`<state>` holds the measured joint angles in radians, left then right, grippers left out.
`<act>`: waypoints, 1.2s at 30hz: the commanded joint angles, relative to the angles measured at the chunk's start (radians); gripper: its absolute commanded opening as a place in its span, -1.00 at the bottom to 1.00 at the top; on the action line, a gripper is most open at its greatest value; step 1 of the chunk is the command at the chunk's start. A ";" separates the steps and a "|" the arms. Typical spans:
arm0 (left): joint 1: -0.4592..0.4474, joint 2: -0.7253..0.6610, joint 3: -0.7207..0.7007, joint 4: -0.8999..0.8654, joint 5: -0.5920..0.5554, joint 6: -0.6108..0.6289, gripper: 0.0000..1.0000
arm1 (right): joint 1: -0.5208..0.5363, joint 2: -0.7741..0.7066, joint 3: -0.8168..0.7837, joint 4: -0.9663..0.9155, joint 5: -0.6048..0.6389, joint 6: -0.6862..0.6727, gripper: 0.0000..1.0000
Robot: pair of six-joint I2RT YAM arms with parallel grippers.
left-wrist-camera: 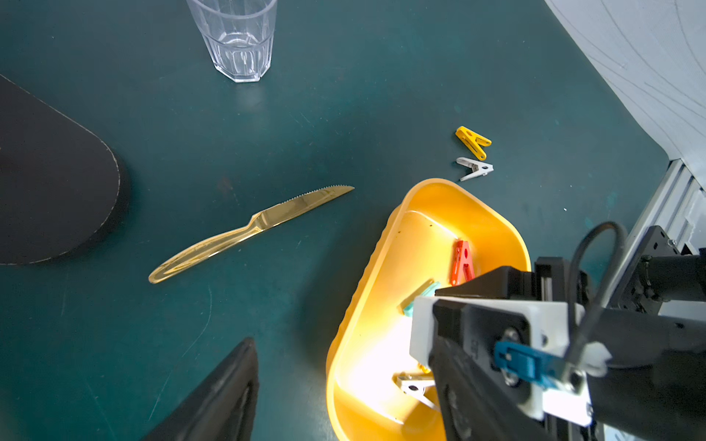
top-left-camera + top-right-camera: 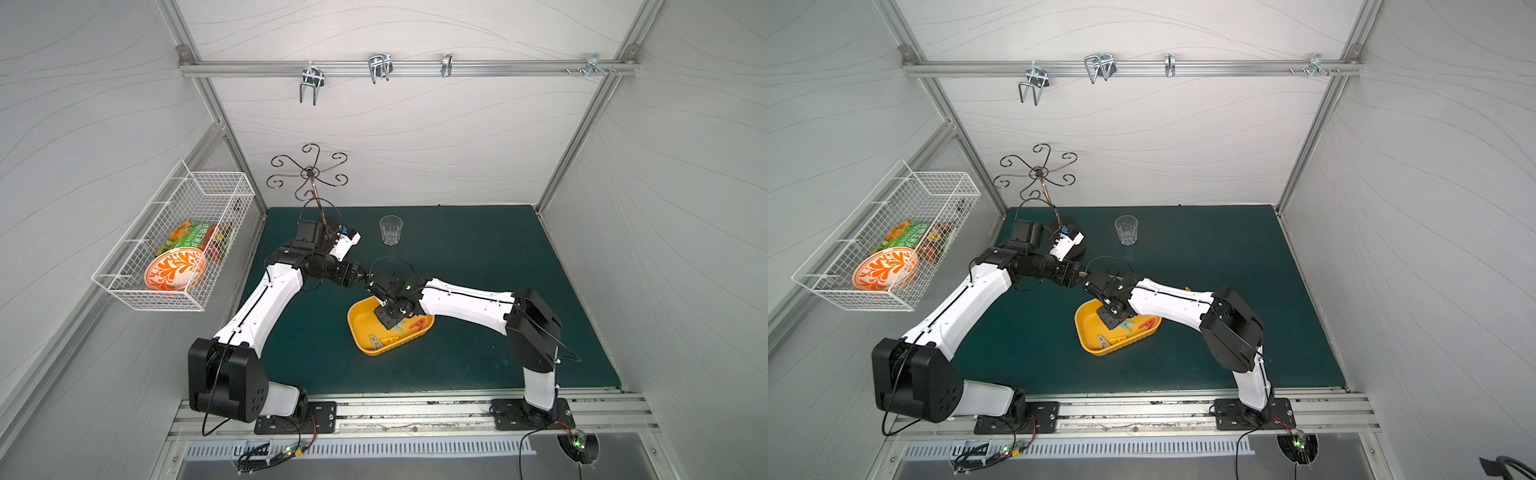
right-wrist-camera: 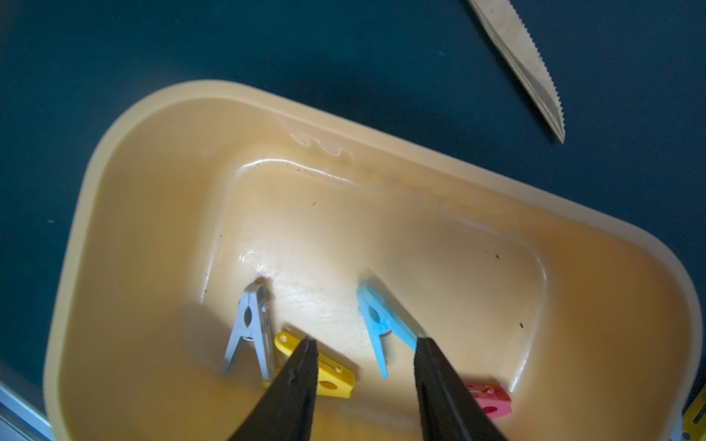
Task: Take the clothespins out of the storage box
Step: Pick up the clothespin from the storage box.
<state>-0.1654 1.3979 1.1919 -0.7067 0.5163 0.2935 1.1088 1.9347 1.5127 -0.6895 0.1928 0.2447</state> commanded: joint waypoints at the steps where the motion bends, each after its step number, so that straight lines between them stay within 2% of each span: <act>1: 0.006 -0.014 0.067 -0.031 0.013 0.026 0.51 | 0.000 0.020 -0.004 -0.064 -0.045 -0.044 -0.07; 12: 0.021 -0.039 0.032 0.001 -0.011 0.004 0.51 | -0.010 0.063 -0.051 -0.056 0.007 -0.099 -0.03; 26: 0.046 -0.063 0.011 -0.024 -0.012 0.004 0.51 | -0.038 0.132 -0.052 -0.022 -0.023 -0.120 -0.02; 32: 0.050 -0.065 0.012 -0.032 -0.011 0.010 0.51 | -0.038 0.131 -0.058 -0.023 -0.032 -0.129 -0.18; 36: 0.052 -0.063 0.021 -0.048 -0.007 0.024 0.51 | -0.040 0.109 -0.058 -0.028 -0.026 -0.128 -0.40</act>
<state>-0.1196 1.3544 1.1995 -0.7517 0.5053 0.3016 1.0737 2.0422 1.4620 -0.7002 0.1654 0.1223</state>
